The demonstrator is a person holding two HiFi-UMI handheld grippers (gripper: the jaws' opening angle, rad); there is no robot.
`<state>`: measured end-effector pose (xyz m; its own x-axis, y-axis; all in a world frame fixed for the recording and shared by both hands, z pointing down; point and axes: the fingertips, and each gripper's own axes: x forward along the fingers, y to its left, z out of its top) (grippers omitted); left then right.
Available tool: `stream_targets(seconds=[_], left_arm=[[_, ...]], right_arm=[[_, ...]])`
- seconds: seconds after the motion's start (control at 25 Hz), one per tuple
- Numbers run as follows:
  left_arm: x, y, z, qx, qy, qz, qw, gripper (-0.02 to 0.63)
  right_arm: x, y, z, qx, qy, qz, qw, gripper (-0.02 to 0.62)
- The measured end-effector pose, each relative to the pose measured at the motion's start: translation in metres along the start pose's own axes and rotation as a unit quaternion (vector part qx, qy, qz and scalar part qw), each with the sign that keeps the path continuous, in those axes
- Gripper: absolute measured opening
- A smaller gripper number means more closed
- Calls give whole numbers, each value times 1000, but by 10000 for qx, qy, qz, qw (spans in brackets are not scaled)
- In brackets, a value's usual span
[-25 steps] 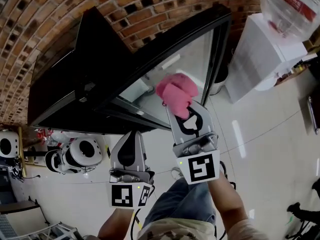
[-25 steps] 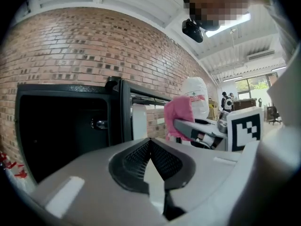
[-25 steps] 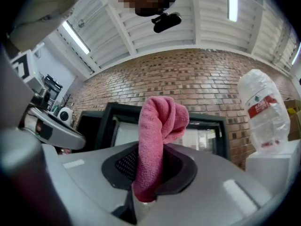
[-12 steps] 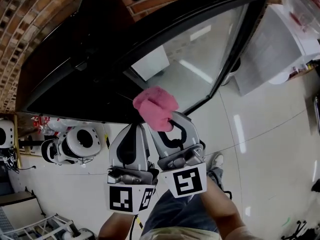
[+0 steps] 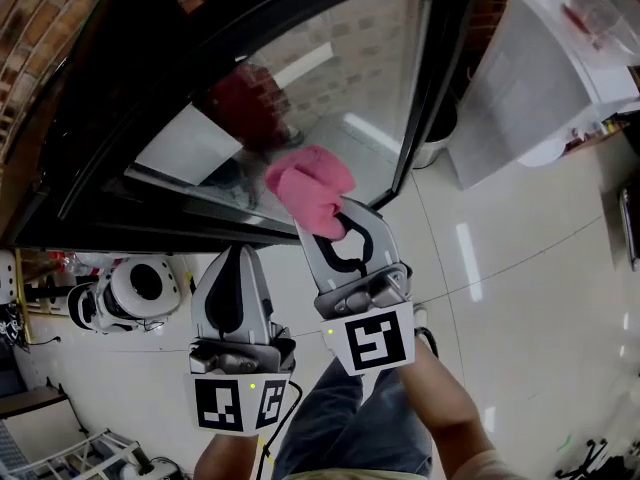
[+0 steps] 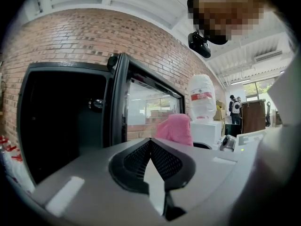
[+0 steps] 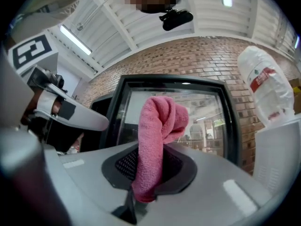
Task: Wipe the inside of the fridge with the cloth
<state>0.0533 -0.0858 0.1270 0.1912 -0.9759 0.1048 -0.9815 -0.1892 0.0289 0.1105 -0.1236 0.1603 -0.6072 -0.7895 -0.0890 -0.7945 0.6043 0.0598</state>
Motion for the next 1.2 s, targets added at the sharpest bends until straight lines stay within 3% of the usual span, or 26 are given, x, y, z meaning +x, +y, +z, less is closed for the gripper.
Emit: stream_targets(seconds=[0.36, 0.64, 0.84, 1.2], left_arm=[[35, -45, -16, 69, 201, 295, 9993, 12], [43, -47, -27, 75, 351, 485, 9982, 12], [40, -44, -37, 4, 353, 441, 9984, 12], [-1, 5, -56, 36, 358, 299, 9989, 12]], right_arm=[[-4, -136, -16, -5, -120, -470, 9988, 61], [3, -171, -19, -54, -248, -546, 9982, 61], [-13, -142, -14, 176, -342, -455, 9982, 61], [-21, 8, -34, 416, -226, 174, 9987, 61]])
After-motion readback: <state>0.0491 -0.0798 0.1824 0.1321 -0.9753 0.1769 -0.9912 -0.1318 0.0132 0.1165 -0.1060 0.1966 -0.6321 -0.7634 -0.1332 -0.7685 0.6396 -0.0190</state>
